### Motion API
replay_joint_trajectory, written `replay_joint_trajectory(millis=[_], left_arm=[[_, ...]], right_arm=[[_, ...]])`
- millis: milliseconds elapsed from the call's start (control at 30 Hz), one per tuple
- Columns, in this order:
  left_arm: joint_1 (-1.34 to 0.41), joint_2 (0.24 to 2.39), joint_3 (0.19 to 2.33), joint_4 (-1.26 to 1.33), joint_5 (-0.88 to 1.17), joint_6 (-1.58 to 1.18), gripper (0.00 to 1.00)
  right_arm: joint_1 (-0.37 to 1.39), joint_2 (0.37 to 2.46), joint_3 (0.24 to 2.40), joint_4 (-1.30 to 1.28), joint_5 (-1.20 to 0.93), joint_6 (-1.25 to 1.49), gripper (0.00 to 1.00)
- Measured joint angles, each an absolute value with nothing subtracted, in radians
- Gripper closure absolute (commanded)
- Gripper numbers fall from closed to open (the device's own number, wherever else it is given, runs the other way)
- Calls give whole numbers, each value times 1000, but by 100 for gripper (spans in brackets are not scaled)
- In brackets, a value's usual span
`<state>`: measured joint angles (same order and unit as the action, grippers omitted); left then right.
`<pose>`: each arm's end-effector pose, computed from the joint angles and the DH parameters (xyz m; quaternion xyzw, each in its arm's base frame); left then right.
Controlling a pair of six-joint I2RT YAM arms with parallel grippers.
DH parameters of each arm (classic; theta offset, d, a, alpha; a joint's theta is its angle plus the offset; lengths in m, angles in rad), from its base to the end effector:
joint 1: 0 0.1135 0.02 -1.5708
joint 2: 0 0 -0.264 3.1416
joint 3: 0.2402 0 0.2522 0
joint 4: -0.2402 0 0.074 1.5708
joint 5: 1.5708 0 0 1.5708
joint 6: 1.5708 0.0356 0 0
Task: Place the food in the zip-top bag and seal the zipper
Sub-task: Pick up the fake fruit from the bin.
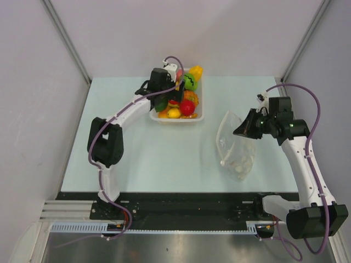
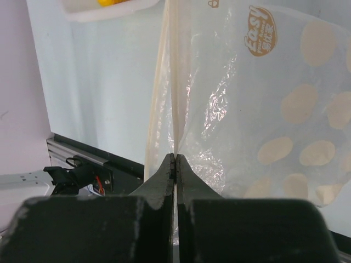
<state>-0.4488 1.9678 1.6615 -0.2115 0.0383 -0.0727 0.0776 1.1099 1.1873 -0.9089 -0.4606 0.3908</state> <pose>0.4219 -0.2047 0.2861 0.1711 0.8474 -0.1455 0.4812 0.2116 0.0323 0.3505 0.0601 0.9096 0.2887 0.2928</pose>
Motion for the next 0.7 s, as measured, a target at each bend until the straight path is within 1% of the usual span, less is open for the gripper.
replay_joint_trajectory(millis=[267,333,367,433,467,533,567,633,667,700], left_arm=[[-449,2051,1699,-233,54,-83,2],[-445,2057,1700,-233,55,-89,5],[-444,2058,1701,-235,55,-91,10],[-444,2061,1710,-243,55,-93,15],[-444,2061,1710,-246,55,-94,21],[-443,2061,1711,-249,54,-98,26],[-442,2061,1711,-250,56,-97,34],[-441,2061,1711,-250,59,-99,42],[-441,2059,1711,-249,60,-103,51],[-440,2055,1711,-251,64,-104,55]], right_arm=[[83,1109,1165,-888,-487,392,100],[86,1109,1165,-884,-492,392,100],[86,1109,1165,-883,-496,392,100],[89,1109,1165,-882,-503,393,100],[90,1109,1165,-881,-507,393,100],[91,1109,1165,-879,-514,393,100],[91,1109,1165,-878,-518,393,100],[91,1109,1165,-875,-532,393,100],[92,1109,1165,-875,-538,393,100],[93,1109,1164,-872,-549,395,100]])
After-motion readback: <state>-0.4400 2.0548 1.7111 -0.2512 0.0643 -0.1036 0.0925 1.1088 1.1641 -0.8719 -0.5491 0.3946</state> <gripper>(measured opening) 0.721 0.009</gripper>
